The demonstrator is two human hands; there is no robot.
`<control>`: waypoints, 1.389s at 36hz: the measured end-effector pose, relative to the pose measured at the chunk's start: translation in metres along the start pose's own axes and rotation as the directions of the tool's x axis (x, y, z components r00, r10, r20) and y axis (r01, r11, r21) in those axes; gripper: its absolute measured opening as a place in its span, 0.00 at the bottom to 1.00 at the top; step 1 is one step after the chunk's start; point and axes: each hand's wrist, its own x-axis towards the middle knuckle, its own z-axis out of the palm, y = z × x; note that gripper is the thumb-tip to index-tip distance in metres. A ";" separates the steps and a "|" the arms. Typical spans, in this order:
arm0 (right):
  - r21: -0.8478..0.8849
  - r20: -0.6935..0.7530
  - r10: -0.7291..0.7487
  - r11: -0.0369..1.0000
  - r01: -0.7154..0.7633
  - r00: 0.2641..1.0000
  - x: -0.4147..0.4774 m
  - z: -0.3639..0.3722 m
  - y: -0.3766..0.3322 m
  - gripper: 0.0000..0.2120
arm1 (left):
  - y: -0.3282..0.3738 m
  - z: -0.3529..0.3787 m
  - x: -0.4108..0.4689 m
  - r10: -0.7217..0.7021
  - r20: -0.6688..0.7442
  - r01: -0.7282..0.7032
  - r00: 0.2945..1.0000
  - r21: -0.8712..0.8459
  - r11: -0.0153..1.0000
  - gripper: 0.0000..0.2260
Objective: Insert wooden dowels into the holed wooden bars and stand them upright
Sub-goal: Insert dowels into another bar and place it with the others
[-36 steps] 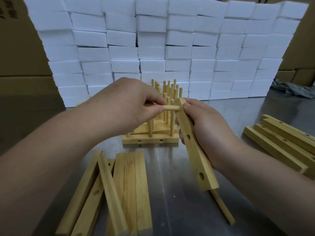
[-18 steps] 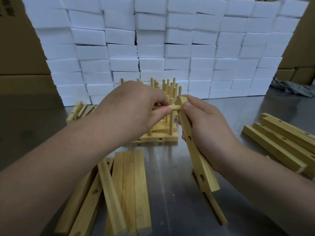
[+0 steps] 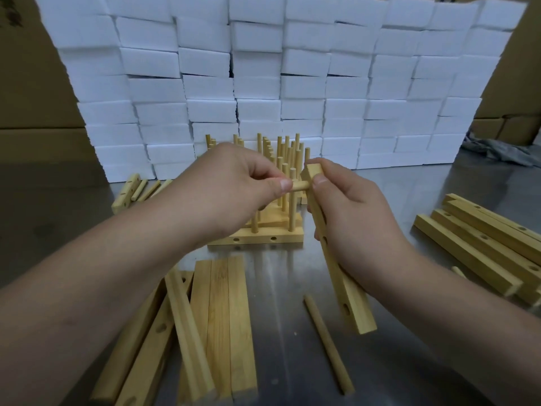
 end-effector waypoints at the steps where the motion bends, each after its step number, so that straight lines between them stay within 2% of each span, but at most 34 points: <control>1: 0.010 0.003 -0.002 1.000 0.002 1.000 0.001 -0.001 -0.001 0.12 | 0.000 0.000 0.000 -0.004 -0.004 0.004 1.000 -0.006 1.000 0.09; 3: 0.035 0.020 0.009 0.999 -0.010 1.000 0.004 -0.004 -0.005 0.12 | 0.002 0.001 0.001 0.002 -0.004 -0.002 1.000 0.049 0.999 0.08; 5: 0.065 0.047 0.027 0.997 -0.030 0.999 0.006 -0.005 -0.007 0.13 | 0.006 -0.001 0.002 0.017 -0.017 -0.014 1.000 0.175 0.984 0.06; 8: 0.088 0.008 0.077 0.993 -0.078 0.997 0.007 -0.006 -0.008 0.20 | 0.007 -0.005 0.006 0.042 -0.072 -0.009 0.997 0.418 0.909 0.25; 9: 0.098 -0.036 0.100 0.991 -0.096 0.994 0.009 -0.008 -0.009 0.19 | 0.008 -0.010 0.005 0.081 -0.132 -0.010 0.988 0.470 0.883 0.27; 11: 0.116 -0.133 0.149 0.984 -0.134 0.980 0.016 -0.016 -0.009 0.16 | 0.011 -0.023 0.002 0.237 -0.221 -0.110 0.946 0.472 0.875 0.16; 12: 0.129 -0.169 0.182 0.979 -0.161 0.969 0.020 -0.020 -0.009 0.14 | 0.012 -0.030 0.001 0.293 -0.179 -0.190 0.939 0.439 0.878 0.09; 14: 0.203 -0.211 0.266 0.953 -0.224 0.941 0.027 -0.030 -0.010 0.11 | 0.014 -0.037 -0.003 0.285 0.106 -0.303 0.953 0.301 0.904 0.10; 15: 0.254 -0.218 0.308 0.934 -0.251 0.926 0.029 -0.034 -0.010 0.11 | 0.014 -0.033 -0.006 0.221 0.318 -0.312 0.922 0.270 0.911 0.10; 17: 0.334 -0.225 0.372 0.898 -0.288 0.901 0.031 -0.039 -0.011 0.12 | 0.009 -0.014 -0.009 0.038 0.639 -0.360 0.768 0.382 0.851 0.14; 19: 0.358 -0.222 0.401 0.881 -0.308 0.889 0.032 -0.040 -0.012 0.12 | -0.002 0.014 -0.012 -0.126 0.751 -0.434 0.648 0.501 0.749 0.19; 21: 0.352 -0.209 0.412 0.878 -0.324 0.887 0.032 -0.039 -0.011 0.12 | -0.009 0.034 -0.017 -0.167 0.756 -0.482 0.632 0.553 0.680 0.19; 26: 0.330 -0.188 0.416 0.880 -0.341 0.890 0.031 -0.037 -0.011 0.13 | -0.011 0.044 -0.023 -0.124 0.742 -0.514 0.658 0.564 0.646 0.17; 30: 0.323 -0.177 0.426 0.877 -0.356 0.887 0.031 -0.035 -0.011 0.12 | -0.008 0.050 -0.024 0.016 0.725 -0.537 0.689 0.495 0.683 0.07; 35: 0.340 -0.192 0.414 0.878 -0.336 0.890 0.032 -0.038 -0.011 0.12 | -0.005 0.051 -0.024 0.049 0.706 -0.519 0.707 0.470 0.714 0.07; 40: 0.336 -0.235 0.371 0.898 -0.284 0.898 0.036 -0.044 -0.012 0.12 | -0.002 -0.003 -0.007 0.026 0.535 -0.364 0.844 0.538 0.760 0.04; 44: 0.312 -0.244 0.333 0.916 -0.252 0.911 0.037 -0.044 -0.012 0.12 | 0.006 -0.040 0.000 0.062 0.375 -0.214 0.925 0.379 0.901 0.08; 47: 0.297 -0.220 0.327 0.920 -0.256 0.919 0.034 -0.041 -0.012 0.12 | 0.009 -0.037 -0.001 0.160 0.217 -0.222 0.963 0.299 0.928 0.09; 50: 0.278 -0.202 0.316 0.926 -0.255 0.927 0.031 -0.038 -0.013 0.11 | 0.009 -0.021 -0.002 0.203 0.160 -0.240 0.966 0.266 0.934 0.11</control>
